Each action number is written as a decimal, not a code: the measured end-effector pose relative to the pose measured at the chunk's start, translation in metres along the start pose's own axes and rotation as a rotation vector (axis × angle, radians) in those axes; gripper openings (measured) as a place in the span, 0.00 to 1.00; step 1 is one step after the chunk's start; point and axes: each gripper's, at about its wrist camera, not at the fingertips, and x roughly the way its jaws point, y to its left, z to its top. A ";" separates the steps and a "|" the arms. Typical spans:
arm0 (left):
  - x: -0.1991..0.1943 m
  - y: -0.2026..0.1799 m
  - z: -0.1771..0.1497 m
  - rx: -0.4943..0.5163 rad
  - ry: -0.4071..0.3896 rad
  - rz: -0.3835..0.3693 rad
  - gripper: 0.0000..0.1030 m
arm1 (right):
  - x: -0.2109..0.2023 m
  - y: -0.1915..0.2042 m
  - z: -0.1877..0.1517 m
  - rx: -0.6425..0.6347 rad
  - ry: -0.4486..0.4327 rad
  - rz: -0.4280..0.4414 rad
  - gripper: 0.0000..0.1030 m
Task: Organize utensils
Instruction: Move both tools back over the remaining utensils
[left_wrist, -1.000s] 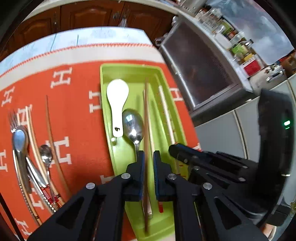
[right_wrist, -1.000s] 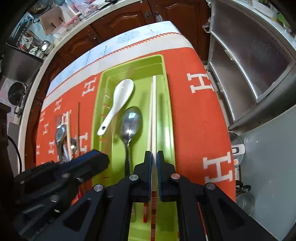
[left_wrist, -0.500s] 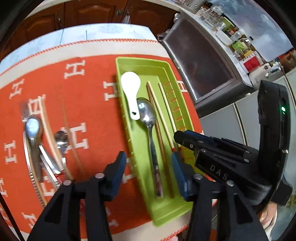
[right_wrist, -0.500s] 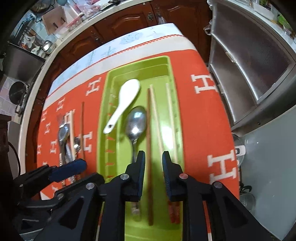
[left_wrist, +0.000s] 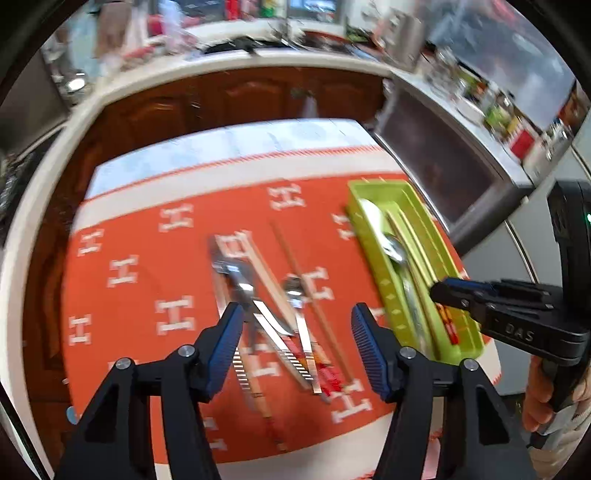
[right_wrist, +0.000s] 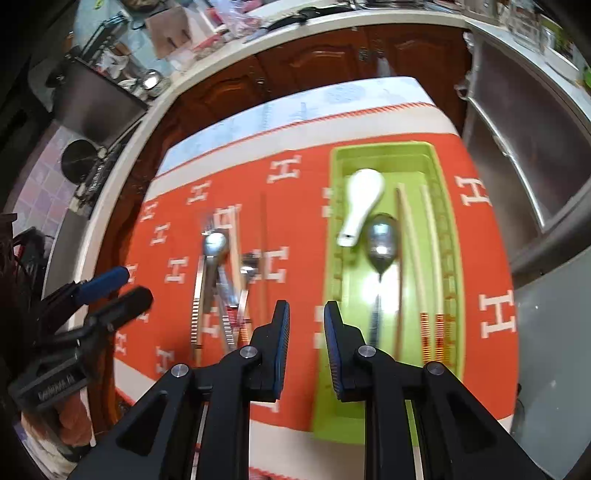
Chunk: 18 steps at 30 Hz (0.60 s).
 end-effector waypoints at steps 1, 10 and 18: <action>-0.005 0.007 0.000 -0.009 -0.011 0.009 0.60 | -0.001 0.006 0.000 -0.006 0.000 0.008 0.19; 0.001 0.066 -0.021 -0.112 -0.019 0.027 0.60 | 0.016 0.061 0.000 -0.062 0.021 0.058 0.19; 0.049 0.073 -0.052 -0.131 0.056 -0.005 0.60 | 0.070 0.069 -0.008 -0.067 0.055 0.014 0.19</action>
